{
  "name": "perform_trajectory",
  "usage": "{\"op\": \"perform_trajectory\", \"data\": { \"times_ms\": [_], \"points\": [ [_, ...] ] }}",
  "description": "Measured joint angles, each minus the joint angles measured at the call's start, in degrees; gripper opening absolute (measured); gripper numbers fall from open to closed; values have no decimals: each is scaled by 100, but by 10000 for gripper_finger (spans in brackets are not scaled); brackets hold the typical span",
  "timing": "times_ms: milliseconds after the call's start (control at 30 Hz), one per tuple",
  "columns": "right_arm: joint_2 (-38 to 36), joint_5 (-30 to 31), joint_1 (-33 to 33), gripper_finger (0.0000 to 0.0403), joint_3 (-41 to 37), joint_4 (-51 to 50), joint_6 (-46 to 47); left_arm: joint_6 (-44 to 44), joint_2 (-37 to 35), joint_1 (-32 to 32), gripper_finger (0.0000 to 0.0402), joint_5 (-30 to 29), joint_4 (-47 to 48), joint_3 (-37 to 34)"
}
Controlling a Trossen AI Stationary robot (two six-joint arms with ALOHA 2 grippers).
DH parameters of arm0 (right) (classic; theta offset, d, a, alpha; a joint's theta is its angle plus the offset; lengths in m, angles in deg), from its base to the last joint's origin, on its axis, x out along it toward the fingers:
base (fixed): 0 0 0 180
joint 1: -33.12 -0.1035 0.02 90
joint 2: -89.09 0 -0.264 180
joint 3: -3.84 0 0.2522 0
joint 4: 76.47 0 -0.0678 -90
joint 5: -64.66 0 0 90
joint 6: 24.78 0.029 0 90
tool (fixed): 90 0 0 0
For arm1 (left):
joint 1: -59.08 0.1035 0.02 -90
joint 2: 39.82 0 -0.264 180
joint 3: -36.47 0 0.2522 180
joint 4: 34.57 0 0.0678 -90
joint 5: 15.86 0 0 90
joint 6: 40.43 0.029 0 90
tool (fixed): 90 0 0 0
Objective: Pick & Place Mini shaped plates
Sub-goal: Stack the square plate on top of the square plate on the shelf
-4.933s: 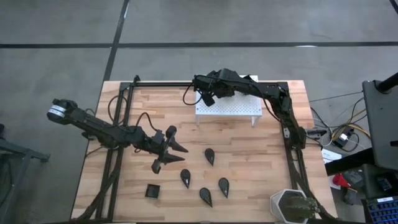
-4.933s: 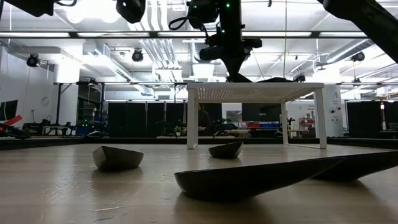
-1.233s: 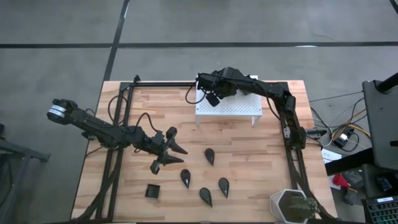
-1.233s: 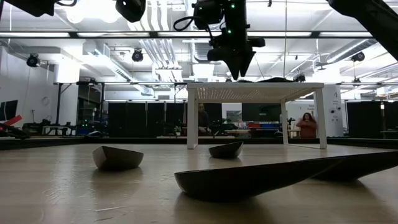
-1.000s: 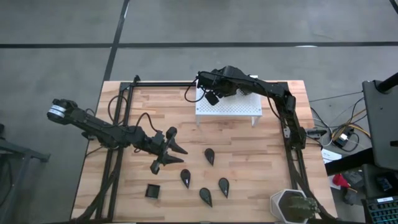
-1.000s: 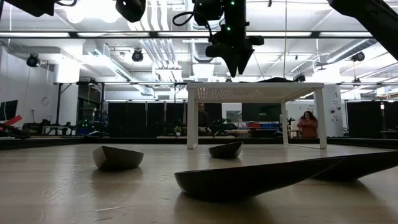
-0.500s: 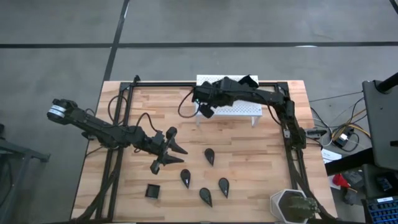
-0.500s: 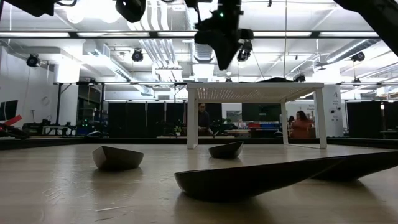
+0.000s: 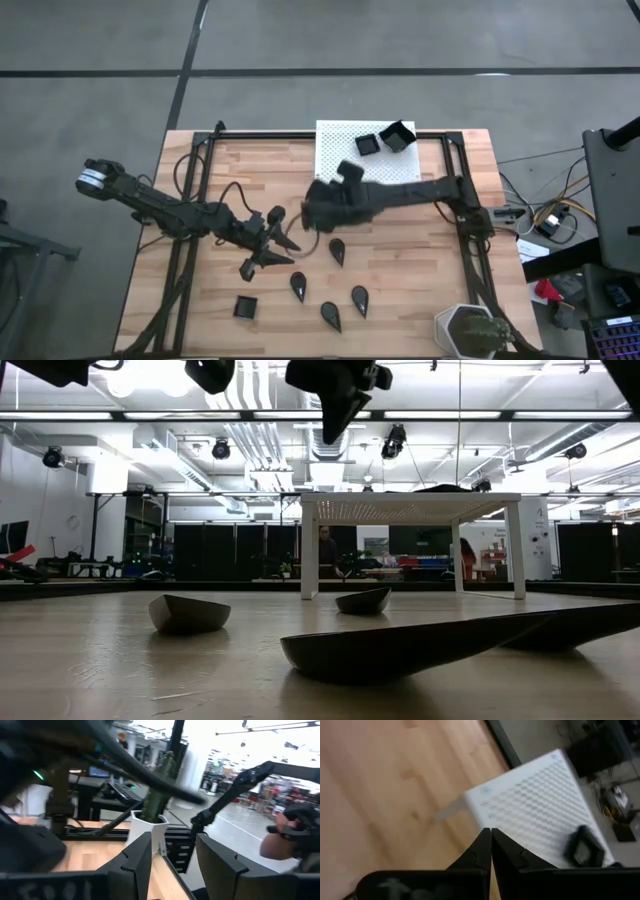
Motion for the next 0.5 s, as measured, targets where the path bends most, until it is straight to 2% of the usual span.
{"op": "perform_trajectory", "data": {
  "times_ms": [267, 500],
  "points": [
    [-351, 58, -588, 8, -1353, 1212, 196, 9, 0, -65, 147, 33, 3, 0],
    [-1017, 106, -1168, 8, -2807, 3081, 97, 160, 0, -72, 147, 25, -2, 0]
  ]
}}
